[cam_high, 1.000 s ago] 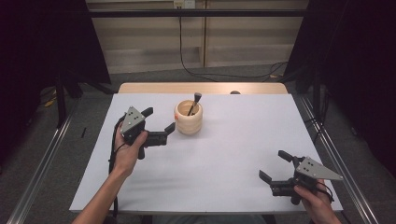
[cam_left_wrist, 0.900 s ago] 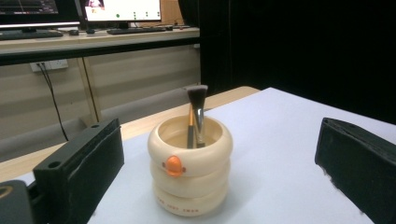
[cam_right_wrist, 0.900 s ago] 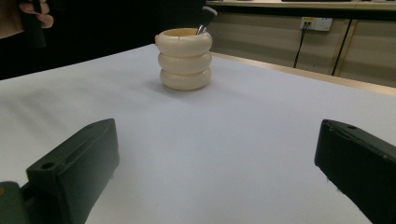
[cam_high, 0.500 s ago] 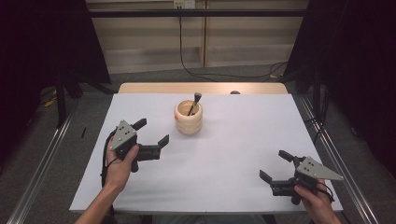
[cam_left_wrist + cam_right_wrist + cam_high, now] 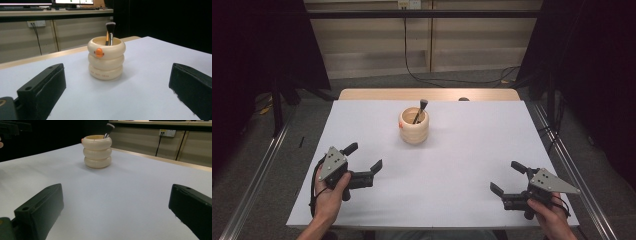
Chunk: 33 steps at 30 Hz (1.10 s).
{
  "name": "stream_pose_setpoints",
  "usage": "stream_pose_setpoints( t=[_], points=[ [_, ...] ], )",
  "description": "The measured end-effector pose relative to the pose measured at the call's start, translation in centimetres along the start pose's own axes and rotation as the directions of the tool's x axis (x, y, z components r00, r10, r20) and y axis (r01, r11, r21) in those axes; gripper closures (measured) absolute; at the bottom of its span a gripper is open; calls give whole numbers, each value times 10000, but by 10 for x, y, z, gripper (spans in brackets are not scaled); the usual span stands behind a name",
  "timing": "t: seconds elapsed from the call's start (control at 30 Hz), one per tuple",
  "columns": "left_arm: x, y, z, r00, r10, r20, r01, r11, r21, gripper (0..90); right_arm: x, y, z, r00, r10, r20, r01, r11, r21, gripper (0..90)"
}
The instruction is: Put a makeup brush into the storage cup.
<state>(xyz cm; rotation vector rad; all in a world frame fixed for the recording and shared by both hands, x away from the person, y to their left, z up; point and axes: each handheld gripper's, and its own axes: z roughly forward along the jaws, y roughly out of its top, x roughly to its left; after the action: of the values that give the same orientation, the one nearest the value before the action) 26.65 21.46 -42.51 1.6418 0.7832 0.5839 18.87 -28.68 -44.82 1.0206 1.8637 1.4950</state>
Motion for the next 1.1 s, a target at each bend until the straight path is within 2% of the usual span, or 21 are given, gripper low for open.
stream_pose_setpoints(
  t=[0.1, 0.2, 0.27, 0.33, 0.37, 0.43, 0.5, 0.77, 1.1],
  points=[
    [-2, -3, -6, 9998, -166, -106, 166, 9998, 62, 10, 0, 0, 0, 10000, 9, 33, -9, 10000, -12, 0],
    [-7, -4, -12, 9996, -152, -221, 152, 9999, 3, 10, 0, 0, -1, 9999, 33, 103, -33, 10000, -47, 0],
    [-9, -5, -16, 9993, -304, -200, 304, 9995, 17, 10, 0, 0, -2, 9998, 27, 210, -26, 10000, -61, 0],
    [-12, -8, -20, 9997, -163, -154, 162, 9998, -61, 7, 0, 0, -3, 9991, 107, 407, -102, 9999, -124, 0],
    [-12, -9, -21, 9997, -240, -98, 239, 9997, -106, 7, -1, 0, -4, 9989, 144, 454, -137, 9998, -153, 0],
    [-12, -11, -24, 9992, -396, -43, 395, 9992, -105, 4, -1, -1, -5, 9984, 171, 535, -161, 9997, -179, 0],
    [-11, -14, -26, 9994, -335, -122, 333, 9993, -158, 7, -1, -1, -6, 9981, 222, 569, -210, 9995, -222, 0],
    [-8, -20, -29, 9997, -166, 197, 167, 9999, -40, 6, -1, 0, -7, 9986, 107, 514, -94, 9996, -248, 0],
    [-2, -20, -31, 9993, -369, 42, 370, 9990, -264, 8, 0, 0, -6, 9989, 103, 450, -92, 9997, -235, 0]
  ],
)
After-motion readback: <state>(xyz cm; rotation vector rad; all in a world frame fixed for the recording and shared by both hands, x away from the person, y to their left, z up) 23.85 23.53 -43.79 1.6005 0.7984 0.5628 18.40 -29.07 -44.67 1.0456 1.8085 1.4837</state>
